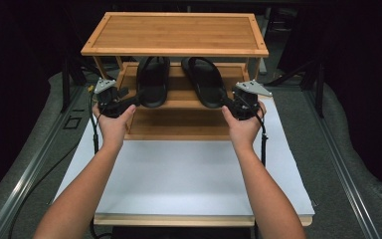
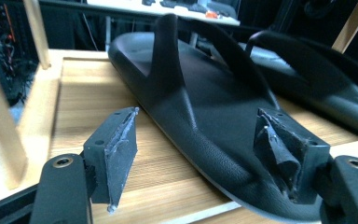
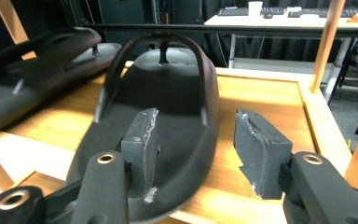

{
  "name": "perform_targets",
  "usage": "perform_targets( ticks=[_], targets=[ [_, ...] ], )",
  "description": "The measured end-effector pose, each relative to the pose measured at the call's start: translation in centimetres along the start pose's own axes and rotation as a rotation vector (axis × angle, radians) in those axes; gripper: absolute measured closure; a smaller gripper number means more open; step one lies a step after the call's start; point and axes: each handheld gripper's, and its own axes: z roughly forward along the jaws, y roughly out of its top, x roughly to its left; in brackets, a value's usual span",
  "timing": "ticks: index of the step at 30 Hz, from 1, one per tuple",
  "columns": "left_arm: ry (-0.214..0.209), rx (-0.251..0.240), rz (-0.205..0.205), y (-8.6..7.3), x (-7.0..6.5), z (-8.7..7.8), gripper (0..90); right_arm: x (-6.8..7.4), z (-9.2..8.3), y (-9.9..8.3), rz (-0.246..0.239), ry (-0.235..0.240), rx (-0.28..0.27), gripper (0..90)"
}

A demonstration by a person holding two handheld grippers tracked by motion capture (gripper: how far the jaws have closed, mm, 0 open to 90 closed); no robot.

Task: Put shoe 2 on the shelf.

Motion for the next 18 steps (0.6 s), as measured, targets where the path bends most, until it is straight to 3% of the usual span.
perform_targets(
  ticks=[5,6,12,15,17,18],
  targets=[
    [-0.022,0.033,-0.006,-0.2,-0.3,1.1,31.6,-0.3,0.3,-0.5,0.031,0.020,0.021,48.5],
    [-0.045,0.031,-0.014,-0.2,-0.3,1.4,34.3,-0.2,0.4,-0.9,0.035,0.010,0.013,48.7],
    [-0.063,0.054,-0.021,0.1,-0.2,1.7,36.4,-0.1,0.5,-1.2,0.082,0.024,0.000,51.3],
    [-0.063,0.058,-0.013,0.2,-0.1,1.7,37.5,0.5,0.7,-1.3,0.069,0.021,-0.006,54.1],
    [-0.060,0.059,-0.011,0.1,-0.2,1.6,37.5,1.0,0.9,-1.3,0.061,-0.016,-0.010,53.3],
    [-0.061,0.058,-0.017,0.1,-0.3,1.7,37.6,1.1,1.0,-1.4,0.064,0.015,-0.012,52.6]
  ],
)
